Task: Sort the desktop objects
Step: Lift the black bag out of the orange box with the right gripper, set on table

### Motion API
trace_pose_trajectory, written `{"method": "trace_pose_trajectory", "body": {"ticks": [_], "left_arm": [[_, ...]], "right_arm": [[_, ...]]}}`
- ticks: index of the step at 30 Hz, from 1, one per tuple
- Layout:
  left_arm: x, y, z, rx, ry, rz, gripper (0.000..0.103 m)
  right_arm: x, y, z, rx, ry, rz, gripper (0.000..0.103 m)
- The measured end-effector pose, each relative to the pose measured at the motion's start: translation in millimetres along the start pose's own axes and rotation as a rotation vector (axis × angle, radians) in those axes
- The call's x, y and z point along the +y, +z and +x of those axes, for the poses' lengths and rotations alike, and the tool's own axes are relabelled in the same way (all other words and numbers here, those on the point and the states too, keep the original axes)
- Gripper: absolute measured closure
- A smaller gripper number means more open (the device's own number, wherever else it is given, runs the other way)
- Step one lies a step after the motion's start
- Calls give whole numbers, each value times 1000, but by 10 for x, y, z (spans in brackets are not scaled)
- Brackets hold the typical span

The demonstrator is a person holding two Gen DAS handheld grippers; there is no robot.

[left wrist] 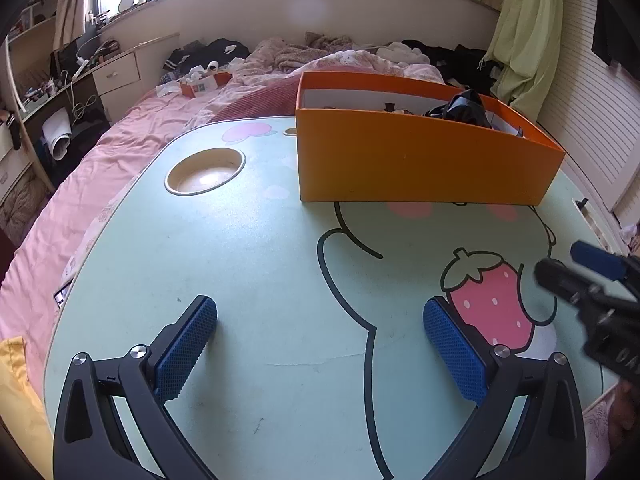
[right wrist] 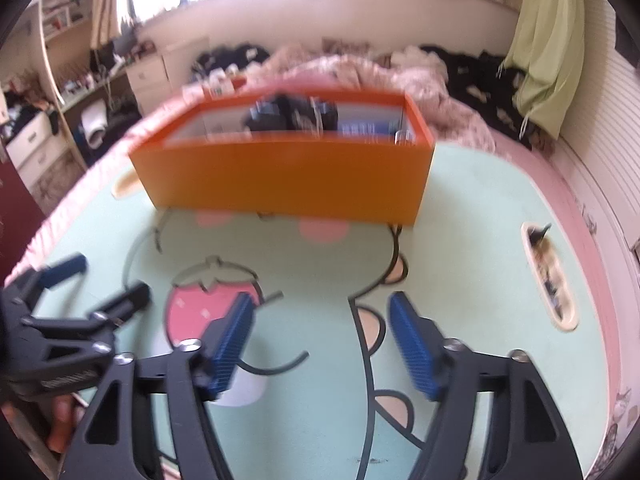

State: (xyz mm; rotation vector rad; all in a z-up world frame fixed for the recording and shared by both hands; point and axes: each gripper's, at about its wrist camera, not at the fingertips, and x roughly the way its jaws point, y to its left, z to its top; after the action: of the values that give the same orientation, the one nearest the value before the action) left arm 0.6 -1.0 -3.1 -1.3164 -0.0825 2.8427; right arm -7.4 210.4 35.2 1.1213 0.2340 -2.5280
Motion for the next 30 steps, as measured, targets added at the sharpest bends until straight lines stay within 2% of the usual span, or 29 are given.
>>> {"method": "trace_pose_trajectory", "body": {"ticks": [4, 8, 11, 14, 18, 20, 22, 23, 24, 26, 28, 30], "left_arm": [[-9, -3, 0, -2, 3, 1, 0], [-3, 7, -3, -3, 2, -2, 0], [-5, 9, -6, -4, 2, -2, 0], [1, 5, -13, -6, 1, -3, 0], [-3, 9, -18, -7, 1, -4, 0], [-4, 11, -19, -7, 1, -4, 0], [-6, 10, -19, -7, 0, -5, 0], [-7, 8, -18, -8, -1, -5, 0], [-13, 9, -11, -8, -1, -6, 0], [-9, 8, -8, -9, -2, -7, 0], [-1, 2, -12, -11, -4, -9, 0], [12, -3, -13, -11, -4, -10, 0]], "right_arm": [[-23, 328, -270, -89, 83, 34, 37], [28, 832, -326, -119, 59, 24, 37], [27, 1139, -142, -73, 73, 35, 42], [43, 1335, 140, 9, 102, 50, 42], [149, 1422, 511, 95, 96, 51, 42], [202, 1361, 648, 122, 53, 18, 42], [238, 1314, 800, 166, 9, -9, 66], [213, 1301, 834, 177, 9, 3, 69], [170, 1310, 821, 170, 22, 20, 73], [106, 1357, 648, 117, 82, 56, 75], [76, 1390, 258, -10, 138, 67, 75], [83, 1390, -184, -137, 149, 52, 75]]}}
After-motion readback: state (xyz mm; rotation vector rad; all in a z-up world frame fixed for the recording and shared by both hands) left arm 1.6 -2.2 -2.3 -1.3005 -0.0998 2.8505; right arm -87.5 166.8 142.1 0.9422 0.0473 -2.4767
